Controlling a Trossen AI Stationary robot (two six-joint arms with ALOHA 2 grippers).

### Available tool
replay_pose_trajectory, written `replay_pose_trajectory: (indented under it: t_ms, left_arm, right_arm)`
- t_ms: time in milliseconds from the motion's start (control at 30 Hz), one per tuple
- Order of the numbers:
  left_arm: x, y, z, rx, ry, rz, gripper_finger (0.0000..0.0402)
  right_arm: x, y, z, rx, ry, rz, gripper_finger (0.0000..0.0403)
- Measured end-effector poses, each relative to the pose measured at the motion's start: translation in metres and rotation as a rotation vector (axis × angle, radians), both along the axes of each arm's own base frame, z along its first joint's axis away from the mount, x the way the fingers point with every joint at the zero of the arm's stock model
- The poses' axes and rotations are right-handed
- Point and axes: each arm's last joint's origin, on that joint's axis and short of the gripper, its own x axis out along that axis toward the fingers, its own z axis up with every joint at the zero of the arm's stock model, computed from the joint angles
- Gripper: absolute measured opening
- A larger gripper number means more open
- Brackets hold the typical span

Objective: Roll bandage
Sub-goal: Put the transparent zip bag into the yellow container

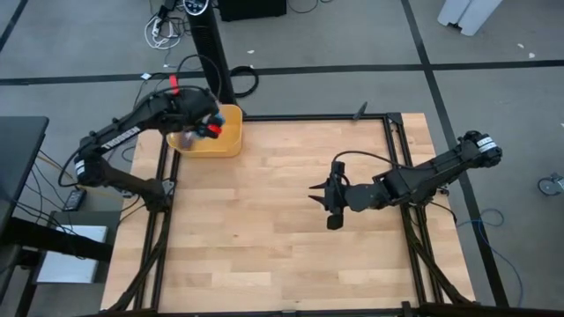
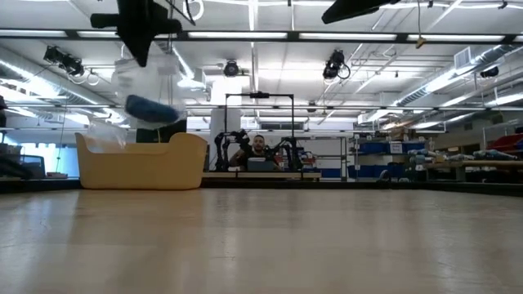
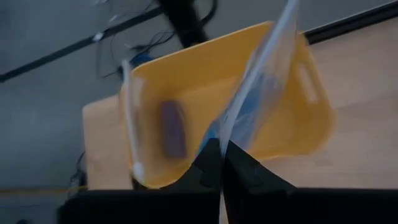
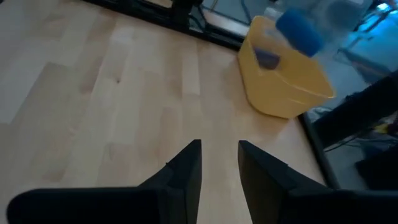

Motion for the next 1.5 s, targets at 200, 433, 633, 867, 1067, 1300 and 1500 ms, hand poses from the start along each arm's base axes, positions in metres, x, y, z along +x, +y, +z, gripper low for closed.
replay_pose_trajectory:
  t_ms: [200, 433, 633, 867, 1067, 1300, 1500]
  left_arm:
    - [-0.001, 0.018, -0.008, -0.022, 0.067, 0.049, 0.0003]
    - [-0.005, 0.035, -0.026, -0.082, 0.133, 0.08, 0.0003]
    - [-0.011, 0.048, -0.054, -0.154, 0.152, 0.105, 0.0003]
    - [-0.014, 0.065, -0.075, -0.189, 0.075, 0.107, 0.0003]
    - [-0.023, 0.072, -0.086, -0.215, 0.085, 0.136, 0.0003]
    - [-0.029, 0.078, -0.088, -0.223, 0.102, 0.136, 0.0003]
    - [-0.031, 0.082, -0.088, -0.215, 0.093, 0.13, 0.0003]
  right_arm:
    - [0.009, -0.022, -0.014, 0.089, 0.004, 0.054, 0.0093]
    - [0.014, -0.044, -0.046, 0.213, -0.13, 0.191, 0.0022]
    - [0.01, -0.055, -0.063, 0.225, -0.247, 0.255, 0.0005]
    - [0.007, -0.065, -0.068, 0.164, -0.441, 0.14, 0.0002]
    - [0.03, -0.075, -0.095, 0.143, -0.422, 0.084, 0.0001]
    - [0.066, -0.094, -0.119, 0.158, -0.492, -0.046, 0.0001]
    - [0.088, -0.111, -0.131, 0.178, -0.491, -0.151, 0.0]
